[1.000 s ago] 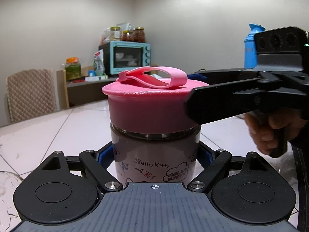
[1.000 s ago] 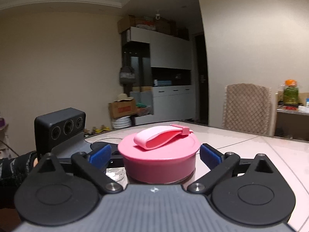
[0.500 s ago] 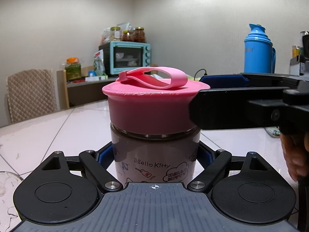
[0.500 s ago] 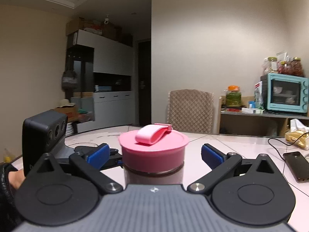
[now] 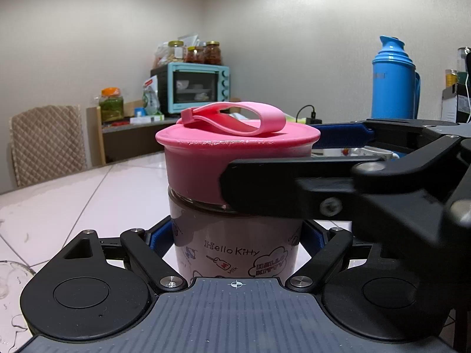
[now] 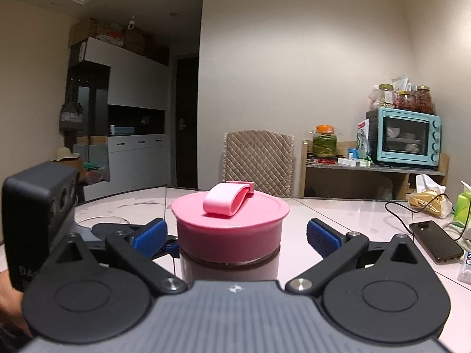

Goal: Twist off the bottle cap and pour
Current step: 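Regrip the pink cap with the right gripper and keep twisting it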

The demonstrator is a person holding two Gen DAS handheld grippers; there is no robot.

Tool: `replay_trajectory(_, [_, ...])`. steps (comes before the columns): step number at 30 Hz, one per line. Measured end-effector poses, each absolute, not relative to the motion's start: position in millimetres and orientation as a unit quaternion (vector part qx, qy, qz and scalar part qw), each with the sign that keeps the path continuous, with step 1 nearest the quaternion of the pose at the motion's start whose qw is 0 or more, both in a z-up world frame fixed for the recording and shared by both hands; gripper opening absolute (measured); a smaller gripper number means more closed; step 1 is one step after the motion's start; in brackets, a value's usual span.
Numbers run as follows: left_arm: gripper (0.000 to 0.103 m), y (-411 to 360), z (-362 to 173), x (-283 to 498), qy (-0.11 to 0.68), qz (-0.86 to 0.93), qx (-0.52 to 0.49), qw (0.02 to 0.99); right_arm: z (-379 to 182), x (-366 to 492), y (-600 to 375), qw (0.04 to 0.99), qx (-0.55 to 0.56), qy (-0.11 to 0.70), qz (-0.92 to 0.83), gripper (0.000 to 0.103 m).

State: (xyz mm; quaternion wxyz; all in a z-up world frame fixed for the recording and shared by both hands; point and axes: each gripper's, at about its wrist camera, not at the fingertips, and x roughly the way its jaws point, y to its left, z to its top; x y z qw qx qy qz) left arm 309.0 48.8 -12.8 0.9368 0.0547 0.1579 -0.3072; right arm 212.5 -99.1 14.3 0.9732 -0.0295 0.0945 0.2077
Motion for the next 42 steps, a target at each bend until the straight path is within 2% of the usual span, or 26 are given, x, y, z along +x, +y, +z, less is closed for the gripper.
replay_trajectory(30, [0.09,46,-13,308,0.158,-0.307,0.055,0.937,12,221,-83,0.979,-0.018,0.105,0.173,0.098])
replay_trajectory(42, [0.09,47,-14,309,0.158,-0.307,0.055,0.937,14,221,-80,0.977,-0.024,0.11,0.179,0.088])
